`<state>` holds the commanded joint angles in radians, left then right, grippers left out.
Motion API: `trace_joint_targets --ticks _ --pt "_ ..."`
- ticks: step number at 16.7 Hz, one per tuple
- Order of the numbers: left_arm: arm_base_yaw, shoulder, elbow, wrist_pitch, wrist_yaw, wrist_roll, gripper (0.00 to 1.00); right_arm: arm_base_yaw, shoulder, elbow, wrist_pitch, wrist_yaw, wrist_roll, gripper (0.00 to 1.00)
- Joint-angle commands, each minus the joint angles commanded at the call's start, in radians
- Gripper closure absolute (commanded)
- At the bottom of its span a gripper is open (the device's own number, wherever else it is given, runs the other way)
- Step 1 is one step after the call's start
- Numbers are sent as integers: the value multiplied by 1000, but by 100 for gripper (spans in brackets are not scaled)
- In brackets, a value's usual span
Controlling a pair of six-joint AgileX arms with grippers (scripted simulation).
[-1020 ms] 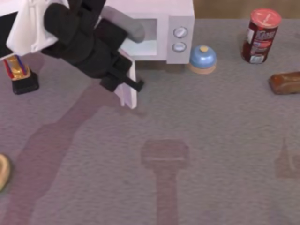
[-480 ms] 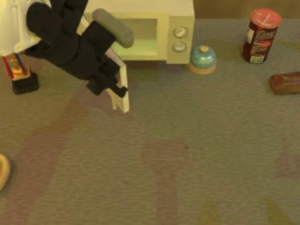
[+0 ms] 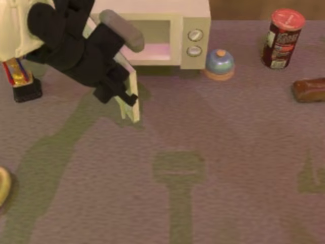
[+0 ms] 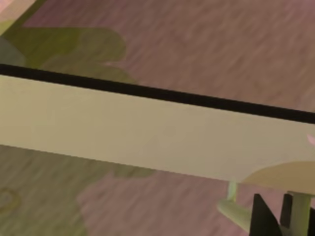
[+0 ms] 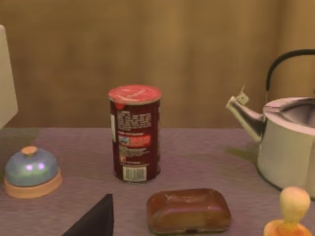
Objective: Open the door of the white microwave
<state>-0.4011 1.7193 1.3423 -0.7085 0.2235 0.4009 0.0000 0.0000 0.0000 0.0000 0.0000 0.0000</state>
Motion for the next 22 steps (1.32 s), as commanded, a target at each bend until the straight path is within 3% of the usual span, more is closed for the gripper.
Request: trace_joint_targets --ticks 16,22 --pt "-3 0 -1 -2 6 1 100 0 0 0 0 0 0 0" --pt "56 -19 -11 -37 70 144 100 0 0 0 0 0 0 0"
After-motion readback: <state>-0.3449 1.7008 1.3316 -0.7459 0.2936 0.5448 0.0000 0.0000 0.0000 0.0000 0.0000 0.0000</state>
